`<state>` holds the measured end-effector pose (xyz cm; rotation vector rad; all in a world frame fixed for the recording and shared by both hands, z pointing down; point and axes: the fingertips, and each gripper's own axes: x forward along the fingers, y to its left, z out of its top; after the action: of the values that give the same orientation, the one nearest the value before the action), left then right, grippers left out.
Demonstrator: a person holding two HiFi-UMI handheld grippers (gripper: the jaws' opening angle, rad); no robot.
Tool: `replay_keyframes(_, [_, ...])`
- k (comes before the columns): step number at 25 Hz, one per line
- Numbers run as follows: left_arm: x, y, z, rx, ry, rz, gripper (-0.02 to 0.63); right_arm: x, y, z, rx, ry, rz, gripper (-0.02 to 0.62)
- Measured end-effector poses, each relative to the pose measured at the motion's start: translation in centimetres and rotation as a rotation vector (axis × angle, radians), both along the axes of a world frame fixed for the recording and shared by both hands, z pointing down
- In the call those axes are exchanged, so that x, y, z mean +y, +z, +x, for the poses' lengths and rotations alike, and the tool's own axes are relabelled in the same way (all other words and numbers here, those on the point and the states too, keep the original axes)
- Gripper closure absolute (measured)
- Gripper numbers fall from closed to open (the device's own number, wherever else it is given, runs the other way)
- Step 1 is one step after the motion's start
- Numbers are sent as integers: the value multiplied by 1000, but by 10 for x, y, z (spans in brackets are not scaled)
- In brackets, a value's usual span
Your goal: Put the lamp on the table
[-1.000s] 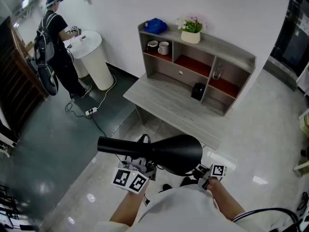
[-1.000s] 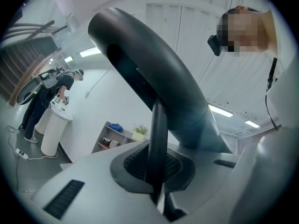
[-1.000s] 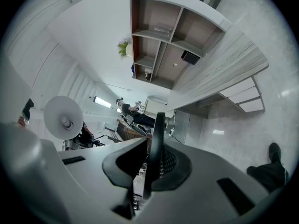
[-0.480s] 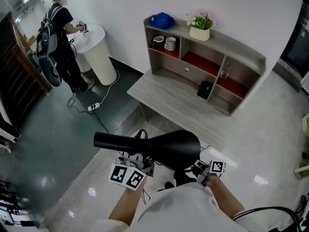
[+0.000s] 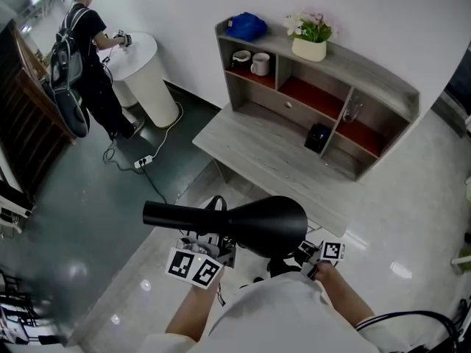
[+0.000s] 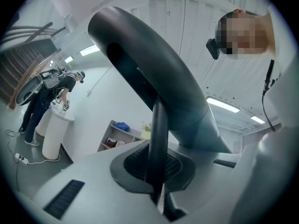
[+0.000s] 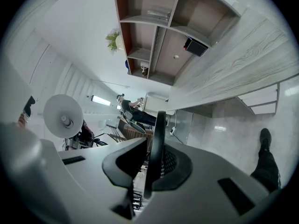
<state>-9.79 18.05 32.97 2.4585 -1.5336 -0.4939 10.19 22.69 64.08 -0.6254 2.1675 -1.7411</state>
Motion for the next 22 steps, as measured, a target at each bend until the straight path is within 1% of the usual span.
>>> replay_keyframes(3, [-23,2,10,-4,15,-4,598,-18,3,7,3,2,-17,574])
replay_keyframes(4, [-32,3,15,-5,21,-5,599,-25,8,14,29,8,-32,574])
replay_keyframes(6, [-50,4,25,-7,33,-4,599,-38,24,32,130,25,-69,575])
replay_keyframes(7, [-58,4,29,-7,39,-2,599,-45,28,39,157,31,-76,574])
replay_keyframes(10, [-83,3,43,-10,55,9,598,-70,23,43,82,34,-65,574])
replay_keyframes(11, [-91,3,47,-10,57,12,598,-77,22,47,75,33,-63,574])
replay_keyframes(12, [-99,3,51,-10,58,16,598,-85,22,51,80,33,-68,574])
replay_keyframes(15, [-119,1,60,-10,55,26,598,-105,27,66,141,25,-80,574])
replay_keyframes(18, [-138,1,65,-11,57,37,599,-129,16,62,56,7,-38,574])
replay_keyframes(21, [-151,5,67,-8,53,40,599,-149,21,66,80,5,-46,574])
replay_keyframes(22, [-154,7,66,-7,49,37,598,-154,20,63,68,2,-43,574])
